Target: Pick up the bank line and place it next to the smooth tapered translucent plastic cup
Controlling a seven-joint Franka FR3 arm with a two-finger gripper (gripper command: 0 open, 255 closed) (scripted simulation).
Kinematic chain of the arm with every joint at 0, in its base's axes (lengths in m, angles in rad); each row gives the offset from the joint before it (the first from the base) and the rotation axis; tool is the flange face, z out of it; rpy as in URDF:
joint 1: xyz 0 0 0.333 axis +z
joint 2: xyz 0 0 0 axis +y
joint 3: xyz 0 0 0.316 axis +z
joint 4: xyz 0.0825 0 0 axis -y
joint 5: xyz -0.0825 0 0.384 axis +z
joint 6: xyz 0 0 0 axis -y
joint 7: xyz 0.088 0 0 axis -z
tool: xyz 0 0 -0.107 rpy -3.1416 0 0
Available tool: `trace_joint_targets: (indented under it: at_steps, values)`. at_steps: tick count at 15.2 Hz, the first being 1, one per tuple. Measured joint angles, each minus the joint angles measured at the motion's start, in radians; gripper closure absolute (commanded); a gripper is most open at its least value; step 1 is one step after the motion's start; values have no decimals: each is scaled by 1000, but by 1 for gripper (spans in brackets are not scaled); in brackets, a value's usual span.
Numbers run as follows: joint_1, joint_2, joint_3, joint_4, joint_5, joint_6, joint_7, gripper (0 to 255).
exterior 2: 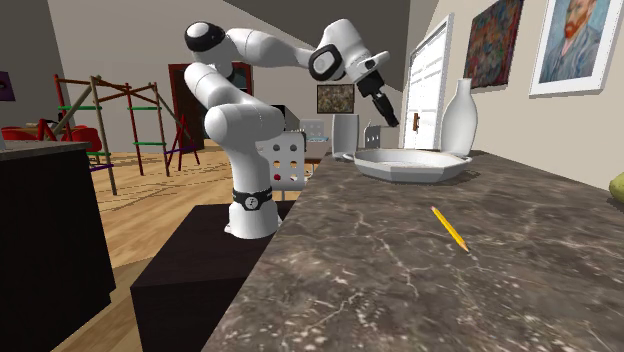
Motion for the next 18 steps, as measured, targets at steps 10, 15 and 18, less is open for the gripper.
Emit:
trace_joint_targets:
  at_steps: [10, 15, 18]
  values:
    - [18, 92, 110, -74, 111, 167, -36, 255]
    - [24, 154, 164, -106, 173, 259, -64, 255]
    - [20, 184, 187, -108, 196, 299, -75, 255]
